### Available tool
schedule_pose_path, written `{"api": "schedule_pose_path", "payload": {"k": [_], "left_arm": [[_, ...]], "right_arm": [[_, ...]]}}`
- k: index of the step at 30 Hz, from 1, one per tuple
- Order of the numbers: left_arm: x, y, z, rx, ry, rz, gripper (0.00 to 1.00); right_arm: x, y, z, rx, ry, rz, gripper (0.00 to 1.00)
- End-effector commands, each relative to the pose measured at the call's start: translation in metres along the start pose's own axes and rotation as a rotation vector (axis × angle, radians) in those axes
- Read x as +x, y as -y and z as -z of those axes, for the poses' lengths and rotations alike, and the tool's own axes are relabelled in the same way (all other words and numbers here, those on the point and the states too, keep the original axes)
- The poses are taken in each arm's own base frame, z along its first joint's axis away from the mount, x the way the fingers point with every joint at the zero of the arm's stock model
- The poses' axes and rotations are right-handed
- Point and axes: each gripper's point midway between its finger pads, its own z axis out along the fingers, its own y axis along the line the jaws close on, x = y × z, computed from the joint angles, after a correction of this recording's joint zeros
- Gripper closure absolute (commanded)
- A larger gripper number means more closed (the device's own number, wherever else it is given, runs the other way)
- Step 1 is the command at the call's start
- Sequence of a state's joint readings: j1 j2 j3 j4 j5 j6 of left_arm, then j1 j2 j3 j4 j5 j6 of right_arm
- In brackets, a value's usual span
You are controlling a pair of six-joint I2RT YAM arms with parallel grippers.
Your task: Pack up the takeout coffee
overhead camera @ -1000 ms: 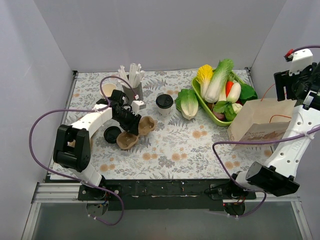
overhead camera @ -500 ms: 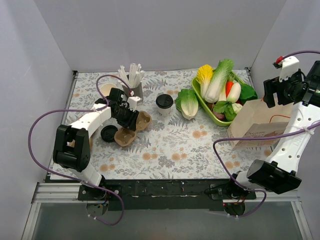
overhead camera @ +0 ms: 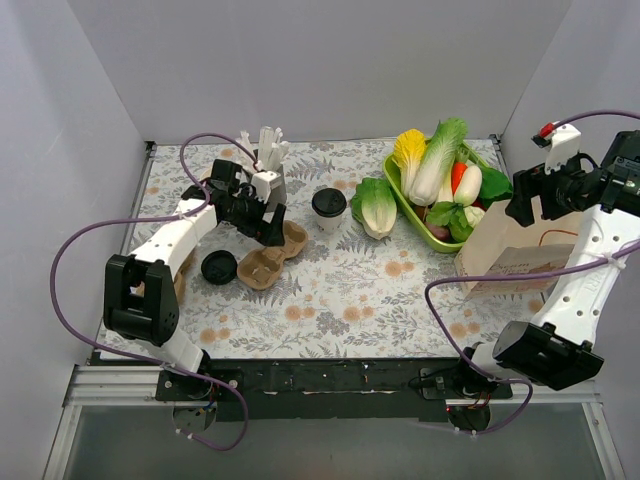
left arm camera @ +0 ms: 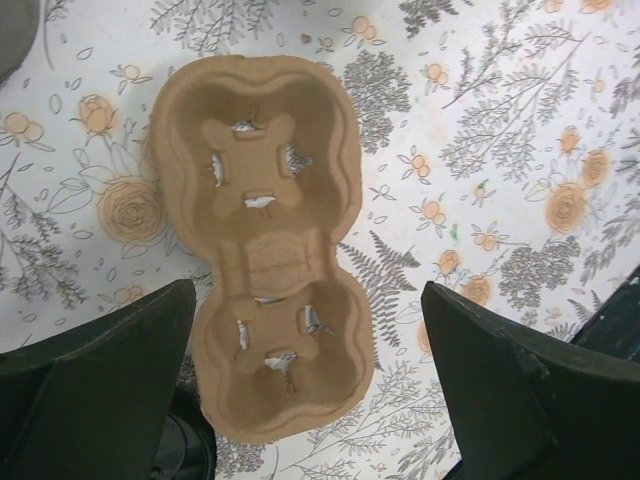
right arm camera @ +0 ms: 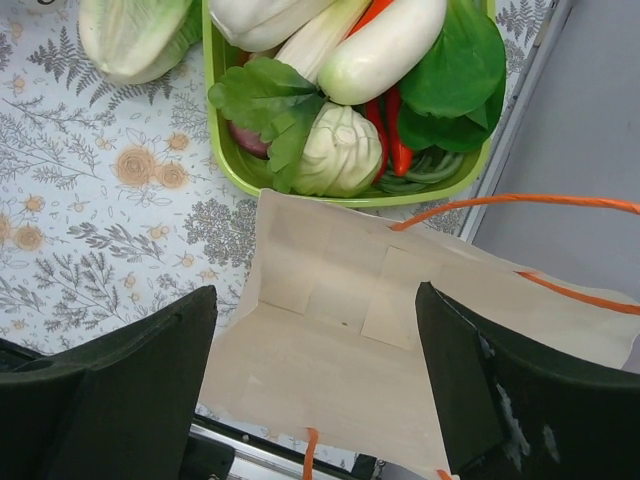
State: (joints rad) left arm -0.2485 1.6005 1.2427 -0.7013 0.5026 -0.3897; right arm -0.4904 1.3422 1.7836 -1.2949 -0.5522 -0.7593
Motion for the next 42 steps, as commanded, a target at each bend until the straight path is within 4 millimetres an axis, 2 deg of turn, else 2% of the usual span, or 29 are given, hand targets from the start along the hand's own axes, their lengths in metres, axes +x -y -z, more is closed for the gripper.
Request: {"api": "schedule_pose_path", "payload": {"k": [1,6,7,10,12,15,19,23,29,31,32,33,34,39,42], "left_arm": [[-0.029,0.025,0.023,0.082,0.12,-0.037,0.02],[-0.052,0.046,0.035,0.176,0.203,-0.06,0.02],[-0.063,0.049,0.04,0.185,0.234,-0.075,0.02],[-0.081,0.054,0.046,0.21,0.274,-0.056,0.02],[-0.086,0.057,0.047,0.229,0.278,-0.042,0.02],[-0.093,0.06,0.049,0.248,0.288,-0.043,0.02],[-0.1,0.062,0.054,0.257,0.311,-0.067,0.02],[-0.104,0.064,0.055,0.265,0.321,-0.06,0.02],[-0.118,0.066,0.064,0.265,0.354,-0.076,0.03],[-0.129,0.068,0.069,0.265,0.377,-0.093,0.03],[-0.133,0.068,0.071,0.264,0.387,-0.097,0.04],[-0.136,0.069,0.073,0.266,0.395,-0.105,0.03],[-0.142,0.071,0.076,0.267,0.409,-0.119,0.03],[-0.15,0.073,0.081,0.266,0.449,-0.15,0.04],[-0.148,0.072,0.075,0.277,0.44,-0.13,0.03]], "right_arm": [[-0.007,-0.016,0.005,-0.025,0.023,0.033,0.12],[0.003,-0.044,0.001,-0.061,-0.014,0.091,0.11],[0.004,-0.049,-0.001,-0.067,-0.027,0.108,0.11],[0.014,-0.058,-0.006,-0.082,-0.062,0.108,0.12],[0.018,-0.057,-0.01,-0.081,-0.089,0.095,0.15],[0.02,-0.049,-0.013,-0.06,-0.119,0.075,0.18],[0.032,-0.036,-0.016,-0.011,-0.189,0.069,0.22],[0.043,-0.04,-0.019,-0.015,-0.218,0.043,0.29],[0.045,-0.066,-0.023,-0.109,-0.184,0.046,0.51],[0.051,-0.077,-0.03,-0.143,-0.206,0.04,0.65],[0.052,-0.08,-0.031,-0.152,-0.212,0.034,0.77],[0.053,-0.084,-0.032,-0.161,-0.218,0.012,0.95],[0.05,-0.089,-0.033,-0.17,-0.216,0.018,0.99],[0.029,-0.104,-0.032,-0.217,-0.168,-0.012,0.99],[0.015,-0.124,-0.032,-0.312,-0.115,-0.038,0.99]]}}
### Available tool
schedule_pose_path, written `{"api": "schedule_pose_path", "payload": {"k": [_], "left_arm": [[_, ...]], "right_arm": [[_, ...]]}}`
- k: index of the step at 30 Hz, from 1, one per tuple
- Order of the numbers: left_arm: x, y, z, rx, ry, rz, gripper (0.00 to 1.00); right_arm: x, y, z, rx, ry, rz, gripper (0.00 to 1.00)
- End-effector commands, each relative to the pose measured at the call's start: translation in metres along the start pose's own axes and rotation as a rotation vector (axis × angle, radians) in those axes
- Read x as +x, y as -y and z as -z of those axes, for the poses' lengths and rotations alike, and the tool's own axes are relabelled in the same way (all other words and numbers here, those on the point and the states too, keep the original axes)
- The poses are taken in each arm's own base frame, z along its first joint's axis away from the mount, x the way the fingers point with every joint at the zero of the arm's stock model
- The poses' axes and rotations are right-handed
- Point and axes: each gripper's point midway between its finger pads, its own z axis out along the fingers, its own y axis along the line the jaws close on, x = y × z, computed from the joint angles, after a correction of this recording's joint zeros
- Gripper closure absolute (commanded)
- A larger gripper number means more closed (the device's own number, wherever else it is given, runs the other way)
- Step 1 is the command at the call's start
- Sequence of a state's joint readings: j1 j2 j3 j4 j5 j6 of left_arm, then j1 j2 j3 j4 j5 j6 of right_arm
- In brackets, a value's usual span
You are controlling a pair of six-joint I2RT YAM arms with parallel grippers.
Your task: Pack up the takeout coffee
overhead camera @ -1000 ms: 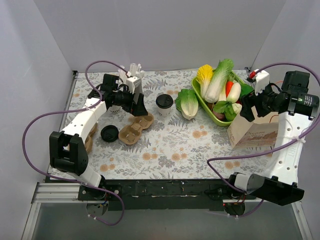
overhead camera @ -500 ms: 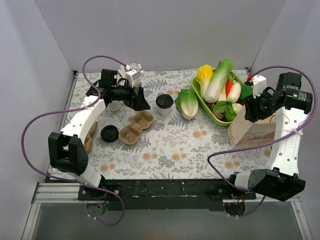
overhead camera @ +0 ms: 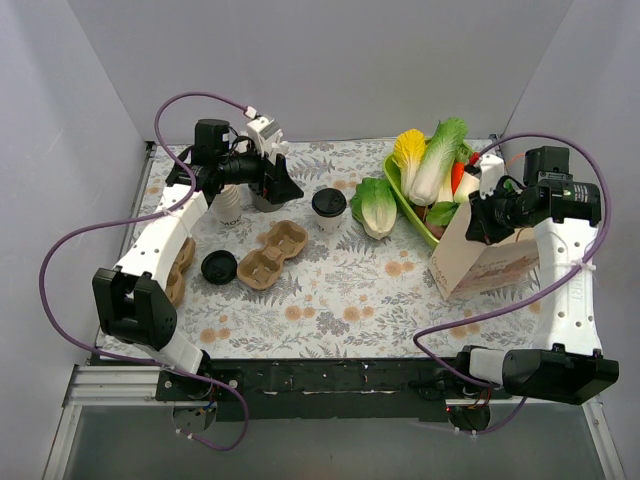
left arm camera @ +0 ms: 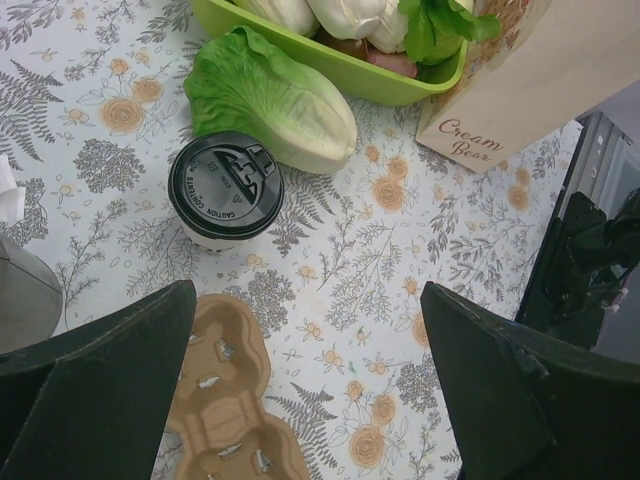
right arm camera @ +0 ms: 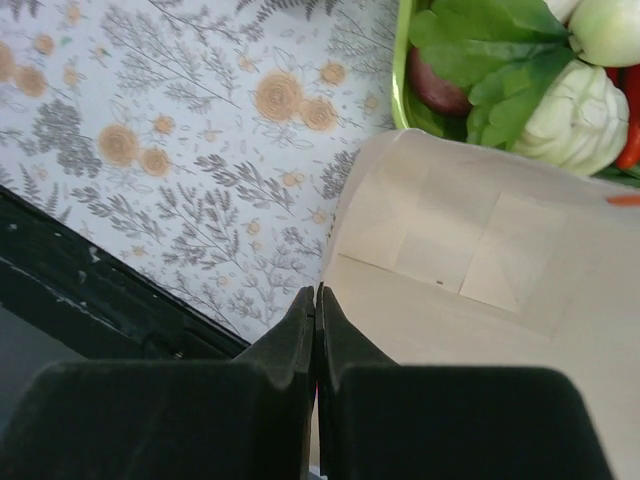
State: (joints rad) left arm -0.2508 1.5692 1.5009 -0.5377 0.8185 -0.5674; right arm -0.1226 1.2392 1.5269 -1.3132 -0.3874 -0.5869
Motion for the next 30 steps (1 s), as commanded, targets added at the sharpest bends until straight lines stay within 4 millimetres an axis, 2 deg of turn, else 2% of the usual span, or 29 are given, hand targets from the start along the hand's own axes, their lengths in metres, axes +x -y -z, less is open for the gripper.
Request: {"api": "schedule_pose_path", "payload": {"k": [1,4,8,12,18,24,25,26,27,29,30], "left_arm": [[-0.012,0.004,0.0,0.021,0.034,-0.02,0.02],[-0.011,0.0,0.002,-0.003,0.017,-0.056,0.02],[-0.017,-0.01,0.008,-0.078,0.019,-0.113,0.02],[-0.027,-0.015,0.014,-0.136,0.027,-0.122,0.02],[-0.018,-0.02,0.012,-0.151,0.006,-0.094,0.02],[-0.014,-0.021,0.012,-0.159,0.005,-0.08,0.02],[-0.013,-0.021,0.012,-0.16,0.003,-0.081,0.02],[-0.013,-0.022,0.011,-0.159,0.0,-0.077,0.02],[-0.013,-0.023,0.011,-0.16,-0.001,-0.07,0.02],[-0.015,-0.02,0.008,-0.141,0.001,-0.056,0.02],[-0.019,-0.019,0.008,-0.135,0.009,-0.059,0.02]], "right_arm": [[-0.028,-0.031,0.006,-0.13,0.11,-0.053,0.99],[-0.034,-0.055,0.004,-0.24,0.141,-0.056,0.99],[-0.028,-0.086,-0.006,-0.393,0.128,-0.063,0.99],[-0.043,-0.114,-0.014,-0.508,0.166,-0.039,0.99],[-0.059,-0.14,-0.034,-0.581,0.18,-0.005,0.99],[-0.081,-0.153,-0.043,-0.648,0.237,-0.017,0.99],[-0.086,-0.153,-0.042,-0.65,0.25,-0.009,0.95],[-0.089,-0.153,-0.041,-0.652,0.259,0.003,0.77],[-0.091,-0.155,-0.038,-0.673,0.265,0.018,0.66],[-0.1,-0.157,-0.022,-0.674,0.308,0.103,0.37],[-0.104,-0.158,-0.014,-0.668,0.33,0.141,0.34]]}}
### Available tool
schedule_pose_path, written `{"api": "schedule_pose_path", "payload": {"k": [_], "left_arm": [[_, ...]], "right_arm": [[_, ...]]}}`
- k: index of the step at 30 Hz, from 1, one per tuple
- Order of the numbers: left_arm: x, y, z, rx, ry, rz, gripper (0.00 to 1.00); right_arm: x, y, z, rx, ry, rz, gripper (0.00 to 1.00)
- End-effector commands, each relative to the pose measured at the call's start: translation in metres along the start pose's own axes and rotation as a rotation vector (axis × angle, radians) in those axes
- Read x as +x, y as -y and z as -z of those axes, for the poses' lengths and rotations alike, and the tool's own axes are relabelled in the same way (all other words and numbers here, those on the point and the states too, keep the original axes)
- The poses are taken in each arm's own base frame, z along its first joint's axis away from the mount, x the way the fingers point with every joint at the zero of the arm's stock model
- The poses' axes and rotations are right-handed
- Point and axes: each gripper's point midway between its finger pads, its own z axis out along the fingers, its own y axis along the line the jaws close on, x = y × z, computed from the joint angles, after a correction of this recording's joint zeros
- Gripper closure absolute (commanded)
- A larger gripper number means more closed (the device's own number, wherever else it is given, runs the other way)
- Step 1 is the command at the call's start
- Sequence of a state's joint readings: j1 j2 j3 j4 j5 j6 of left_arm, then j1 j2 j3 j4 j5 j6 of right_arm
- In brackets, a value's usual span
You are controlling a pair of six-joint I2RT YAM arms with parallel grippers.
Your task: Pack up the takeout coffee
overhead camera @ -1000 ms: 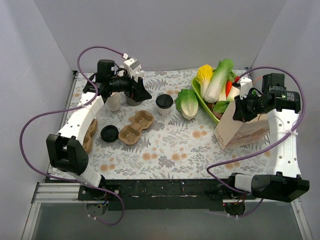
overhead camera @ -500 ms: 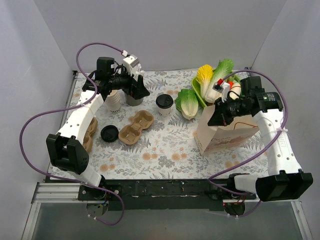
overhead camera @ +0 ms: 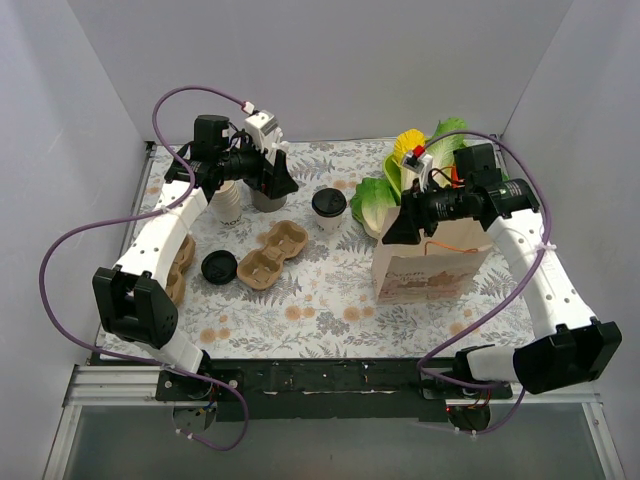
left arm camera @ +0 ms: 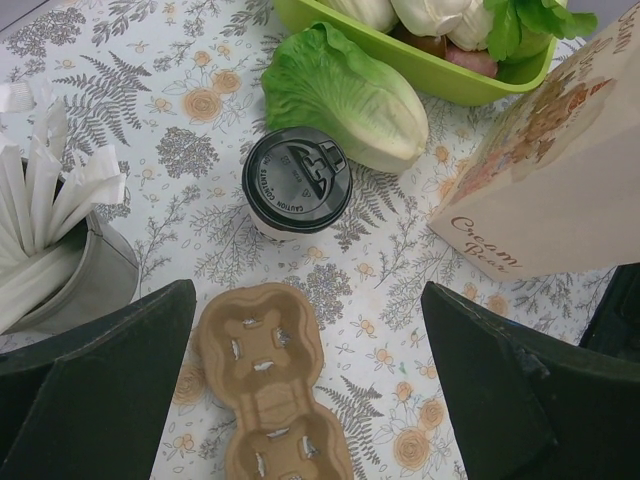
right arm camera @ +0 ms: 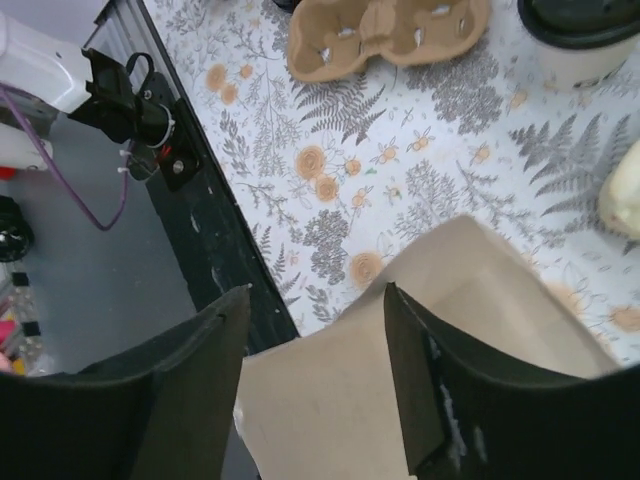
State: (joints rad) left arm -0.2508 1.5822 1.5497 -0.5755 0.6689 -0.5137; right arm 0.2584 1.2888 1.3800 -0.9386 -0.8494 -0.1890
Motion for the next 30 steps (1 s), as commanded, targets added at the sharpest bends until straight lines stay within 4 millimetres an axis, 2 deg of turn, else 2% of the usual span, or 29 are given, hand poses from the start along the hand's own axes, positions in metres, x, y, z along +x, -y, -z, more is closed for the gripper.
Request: {"api": "schedule_pose_path", "payload": {"k": [1,5,7,8,11,12,14,17,20,22,25,30], "left_arm": [[-0.013,0.009,0.005,0.029,0.027,-0.005,0.02],[-0.009,0.012,0.004,0.043,0.016,-0.003,0.02],[-0.003,0.013,0.004,0.042,0.004,-0.003,0.02],[-0.002,0.013,0.004,0.035,0.0,-0.005,0.02],[0.005,0.015,0.006,0.027,-0.016,-0.004,0.02],[0.006,0.014,0.006,0.024,-0.017,-0.004,0.02],[0.01,0.015,0.007,0.025,-0.024,-0.002,0.02],[0.017,0.017,0.006,0.03,-0.035,0.014,0.02],[0.02,0.017,0.005,0.037,-0.04,0.027,0.02],[0.023,0.018,0.004,0.041,-0.046,0.033,0.02],[0.024,0.018,0.003,0.044,-0.051,0.038,0.02],[0.029,0.015,0.002,0.039,-0.065,0.033,0.02]], "right_arm": [[-0.042,-0.026,0.02,-0.035,0.098,0.225,0.33],[-0.079,-0.029,0.053,0.138,0.181,0.412,0.33],[-0.088,-0.009,0.073,0.279,0.195,0.429,0.33],[-0.088,0.0,0.081,0.32,0.194,0.427,0.35],[-0.074,0.048,0.128,0.444,0.213,0.322,0.38],[-0.061,0.055,0.134,0.45,0.174,0.333,0.38],[-0.05,0.07,0.148,0.474,0.154,0.318,0.38],[-0.033,0.083,0.16,0.488,0.119,0.327,0.37],[-0.023,0.097,0.164,0.468,0.102,0.319,0.35],[-0.017,0.101,0.16,0.446,0.094,0.346,0.33],[-0.018,0.099,0.155,0.411,0.1,0.449,0.29],[-0.002,0.1,0.143,0.377,0.051,0.659,0.21]]}}
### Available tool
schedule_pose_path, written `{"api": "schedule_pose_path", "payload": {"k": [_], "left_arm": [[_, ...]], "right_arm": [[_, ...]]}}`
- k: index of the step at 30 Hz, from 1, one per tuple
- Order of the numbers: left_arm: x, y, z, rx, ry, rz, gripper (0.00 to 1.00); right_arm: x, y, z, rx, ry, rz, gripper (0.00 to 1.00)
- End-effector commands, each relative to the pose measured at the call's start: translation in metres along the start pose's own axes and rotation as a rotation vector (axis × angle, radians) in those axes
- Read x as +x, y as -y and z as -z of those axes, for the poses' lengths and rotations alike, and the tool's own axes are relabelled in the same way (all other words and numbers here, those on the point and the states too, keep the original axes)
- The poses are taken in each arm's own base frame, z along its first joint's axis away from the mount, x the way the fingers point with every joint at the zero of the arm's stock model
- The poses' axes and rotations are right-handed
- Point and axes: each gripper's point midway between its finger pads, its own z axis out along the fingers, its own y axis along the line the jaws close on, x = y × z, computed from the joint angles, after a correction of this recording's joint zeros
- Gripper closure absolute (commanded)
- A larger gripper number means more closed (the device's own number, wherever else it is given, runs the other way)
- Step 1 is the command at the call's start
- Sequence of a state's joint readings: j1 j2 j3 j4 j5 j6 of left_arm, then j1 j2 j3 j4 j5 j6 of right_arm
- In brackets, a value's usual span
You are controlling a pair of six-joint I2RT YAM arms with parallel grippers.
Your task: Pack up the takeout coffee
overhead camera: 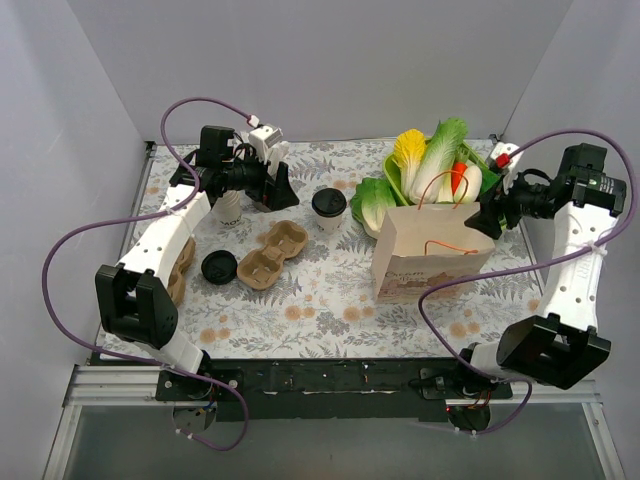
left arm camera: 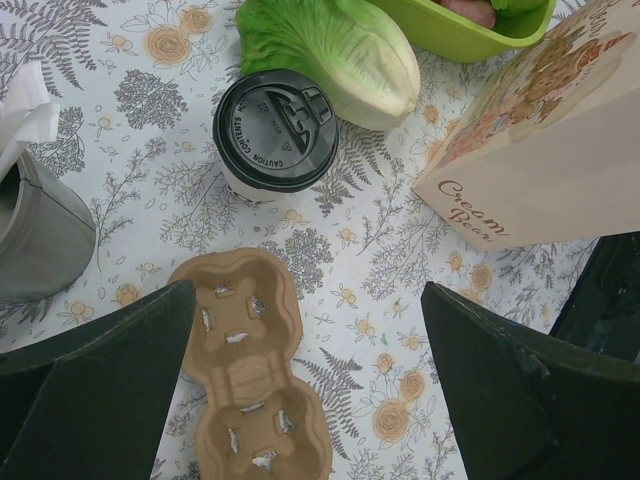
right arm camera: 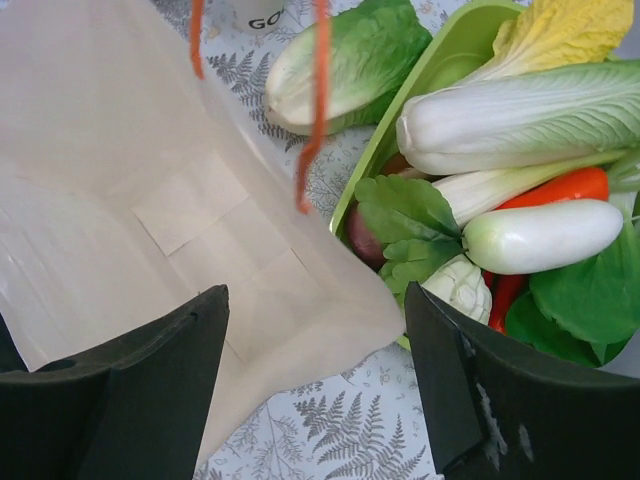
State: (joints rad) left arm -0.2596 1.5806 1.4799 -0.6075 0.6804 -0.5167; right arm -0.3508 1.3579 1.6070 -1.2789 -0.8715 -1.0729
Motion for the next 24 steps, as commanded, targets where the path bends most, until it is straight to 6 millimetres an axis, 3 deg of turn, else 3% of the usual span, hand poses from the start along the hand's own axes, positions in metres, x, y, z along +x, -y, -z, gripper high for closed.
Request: {"api": "schedule_pose_path", "payload": {"k": [1,10,17,24], "left_arm": [[-0.002,0.009,0.008,0.009,0.009,-0.026,0.02],[0.002,0.007,0.005,0.004,-0.003,-0.021,0.02],[0.005,0.007,0.004,0.007,-0.007,-0.019,0.02],[0.006,0.009,0.005,0.012,-0.008,-0.019,0.02]], "right_arm": [[0.0,-0.017,-0.004,-0.054,0.044,0.249,0.21],[0.0,-0.016,-0.025,-0.142,0.085,0.211,0.27],[-0.001,-0.026,-0.047,-0.238,0.081,0.195,0.4],[0.0,-0.039,-0.054,-0.275,0.056,0.189,0.57]]}}
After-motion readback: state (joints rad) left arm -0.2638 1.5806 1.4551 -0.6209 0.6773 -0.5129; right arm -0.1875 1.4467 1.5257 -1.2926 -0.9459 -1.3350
